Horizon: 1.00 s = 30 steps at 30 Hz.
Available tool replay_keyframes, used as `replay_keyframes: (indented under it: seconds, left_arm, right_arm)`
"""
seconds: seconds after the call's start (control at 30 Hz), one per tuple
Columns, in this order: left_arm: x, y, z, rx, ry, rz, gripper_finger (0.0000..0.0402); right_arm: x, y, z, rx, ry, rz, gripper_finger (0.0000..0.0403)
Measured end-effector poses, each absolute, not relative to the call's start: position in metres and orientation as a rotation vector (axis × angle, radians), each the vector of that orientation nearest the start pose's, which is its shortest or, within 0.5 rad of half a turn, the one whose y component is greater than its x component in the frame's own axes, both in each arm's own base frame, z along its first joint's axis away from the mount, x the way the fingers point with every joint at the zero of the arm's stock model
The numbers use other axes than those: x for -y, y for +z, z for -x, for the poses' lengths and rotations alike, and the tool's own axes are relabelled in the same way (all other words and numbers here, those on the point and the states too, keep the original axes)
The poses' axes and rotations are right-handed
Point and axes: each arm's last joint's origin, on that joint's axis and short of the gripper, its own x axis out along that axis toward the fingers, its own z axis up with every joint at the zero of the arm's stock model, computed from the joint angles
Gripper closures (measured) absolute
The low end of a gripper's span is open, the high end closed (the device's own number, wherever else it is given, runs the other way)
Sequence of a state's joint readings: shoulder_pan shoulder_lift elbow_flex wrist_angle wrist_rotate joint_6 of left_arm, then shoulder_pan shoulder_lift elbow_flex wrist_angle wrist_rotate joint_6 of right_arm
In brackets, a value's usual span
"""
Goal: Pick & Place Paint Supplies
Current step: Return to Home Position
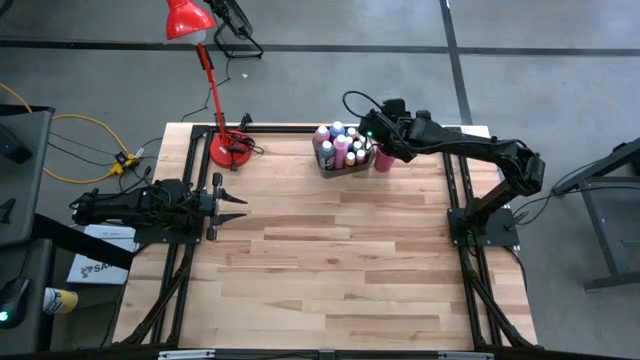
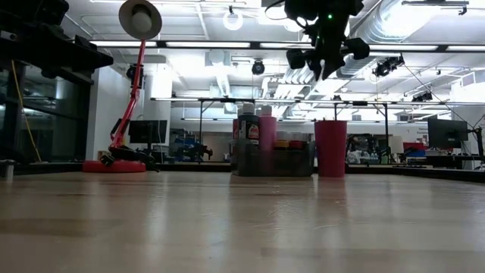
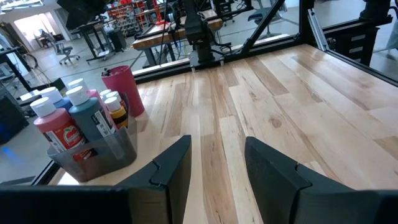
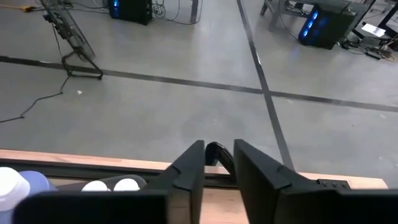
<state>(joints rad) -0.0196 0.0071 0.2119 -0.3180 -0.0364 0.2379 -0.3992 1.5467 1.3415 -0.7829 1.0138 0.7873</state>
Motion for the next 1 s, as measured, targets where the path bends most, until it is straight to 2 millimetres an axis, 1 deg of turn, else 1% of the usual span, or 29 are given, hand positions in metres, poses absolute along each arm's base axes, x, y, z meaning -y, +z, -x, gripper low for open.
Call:
replay_keyframes:
  seconds: [0.17, 0.23, 0.3, 0.4, 0.5, 0.57, 0.67, 0.73, 0.8, 0.9, 1.0]
  left_arm:
    - [0.001, 0.203, -0.080, -0.115, 0.003, -0.241, 0.0256]
    - [0.001, 0.203, -0.080, -0.115, 0.003, -0.241, 0.0256]
    - [0.001, 0.203, -0.080, -0.115, 0.003, -0.241, 0.0256]
    - [0.001, 0.203, -0.080, -0.114, 0.003, -0.241, 0.0256]
    - [0.001, 0.203, -0.080, -0.115, 0.003, -0.241, 0.0256]
    - [0.001, 0.203, -0.080, -0.114, 0.003, -0.241, 0.0256]
    - [0.001, 0.203, -0.080, -0.114, 0.004, -0.241, 0.0256]
    - [0.001, 0.203, -0.080, -0.115, 0.004, -0.241, 0.0256]
    - [0.001, 0.203, -0.080, -0.114, 0.003, -0.241, 0.0256]
    - [0.001, 0.203, -0.080, -0.114, 0.004, -0.241, 0.0256]
    - [0.001, 0.203, -0.080, -0.115, 0.003, -0.241, 0.0256]
  right_arm:
    - [0.143, 0.309, -0.276, -0.473, -1.564, -0.252, 0.0294]
    - [0.139, 0.315, -0.272, -0.515, -1.512, -0.231, 0.0286]
    - [0.130, 0.326, -0.266, -0.553, -1.419, -0.217, 0.0282]
    - [0.114, 0.340, -0.258, -0.661, -1.209, -0.155, 0.0280]
    - [0.094, 0.349, -0.250, -0.788, -0.921, -0.055, 0.0280]
    - [0.078, 0.355, -0.244, -0.831, -0.736, -0.028, 0.0280]
    - [0.053, 0.357, -0.232, -0.865, -0.550, -0.013, 0.0279]
    - [0.038, 0.348, -0.222, -0.850, -0.478, -0.012, 0.0279]
    - [0.028, 0.334, -0.214, -0.774, -0.455, -0.058, 0.0279]
    - [0.017, 0.301, -0.199, -0.652, -0.422, -0.174, 0.0279]
    - [0.009, 0.270, -0.186, -0.516, -0.350, -0.339, 0.0279]
